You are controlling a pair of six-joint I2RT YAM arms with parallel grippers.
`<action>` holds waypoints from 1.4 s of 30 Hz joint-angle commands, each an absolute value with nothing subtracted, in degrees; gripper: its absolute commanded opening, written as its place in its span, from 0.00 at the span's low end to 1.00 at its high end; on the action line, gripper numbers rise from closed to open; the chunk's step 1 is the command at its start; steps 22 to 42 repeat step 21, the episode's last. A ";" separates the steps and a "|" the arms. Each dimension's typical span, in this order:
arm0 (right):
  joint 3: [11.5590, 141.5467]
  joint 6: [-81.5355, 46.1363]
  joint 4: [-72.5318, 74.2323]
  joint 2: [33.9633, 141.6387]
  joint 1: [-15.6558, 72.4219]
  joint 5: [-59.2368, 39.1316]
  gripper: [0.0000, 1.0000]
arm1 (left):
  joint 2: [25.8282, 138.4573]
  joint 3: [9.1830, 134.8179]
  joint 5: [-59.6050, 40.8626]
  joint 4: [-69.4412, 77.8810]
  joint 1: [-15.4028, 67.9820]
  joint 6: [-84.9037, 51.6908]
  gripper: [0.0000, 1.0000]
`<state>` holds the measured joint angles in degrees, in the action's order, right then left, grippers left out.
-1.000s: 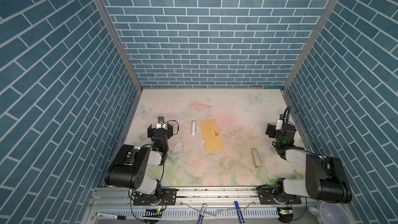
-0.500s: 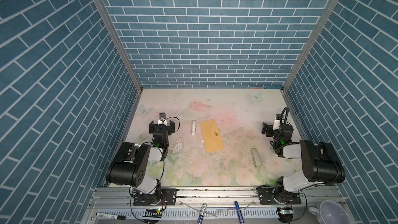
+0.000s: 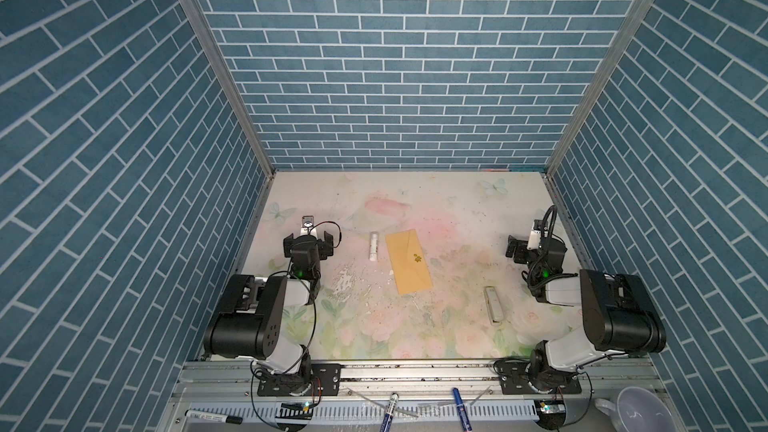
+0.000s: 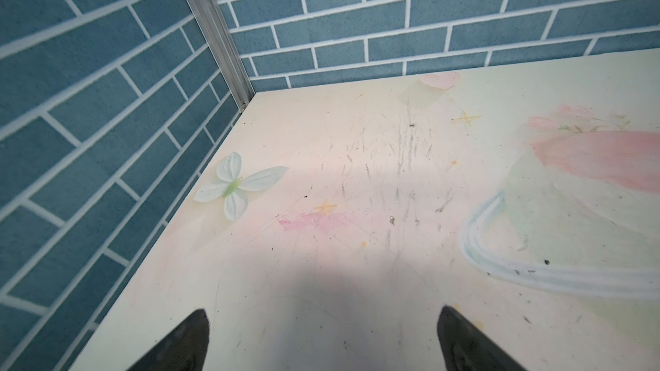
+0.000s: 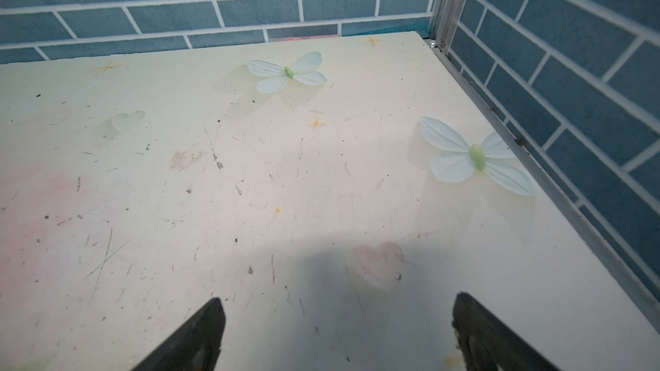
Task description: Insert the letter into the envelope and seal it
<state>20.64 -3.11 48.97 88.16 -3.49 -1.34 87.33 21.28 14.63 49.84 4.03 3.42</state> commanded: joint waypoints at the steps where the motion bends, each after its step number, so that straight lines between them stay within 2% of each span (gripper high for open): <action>1: 22.50 -1.98 49.49 88.32 -3.25 -3.17 0.99 | 86.72 21.89 13.27 48.70 3.87 3.17 1.00; 42: 22.77 -2.04 49.08 88.41 -3.25 -3.57 0.99 | 86.75 21.91 13.34 48.72 3.86 3.16 1.00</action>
